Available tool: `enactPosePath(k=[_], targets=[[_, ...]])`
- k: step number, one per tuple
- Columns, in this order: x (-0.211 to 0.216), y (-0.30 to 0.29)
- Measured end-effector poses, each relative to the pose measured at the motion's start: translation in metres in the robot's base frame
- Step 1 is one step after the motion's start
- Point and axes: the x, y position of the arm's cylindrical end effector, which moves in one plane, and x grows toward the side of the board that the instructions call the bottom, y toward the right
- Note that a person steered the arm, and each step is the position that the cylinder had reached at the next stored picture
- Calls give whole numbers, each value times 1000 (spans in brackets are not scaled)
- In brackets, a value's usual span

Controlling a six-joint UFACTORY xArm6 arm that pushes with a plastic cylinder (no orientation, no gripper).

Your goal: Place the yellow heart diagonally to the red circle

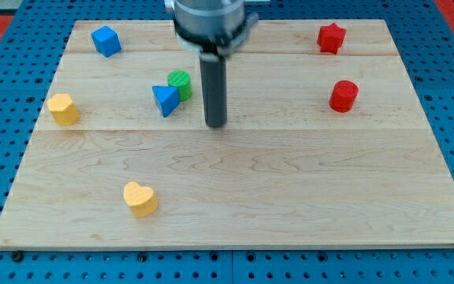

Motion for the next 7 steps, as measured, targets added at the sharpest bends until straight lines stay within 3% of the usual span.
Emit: enactPosePath(k=[1,3,5,6,7], targets=[[22,-94],[21,-115],[82,-175],[105,-106],[102,-27]])
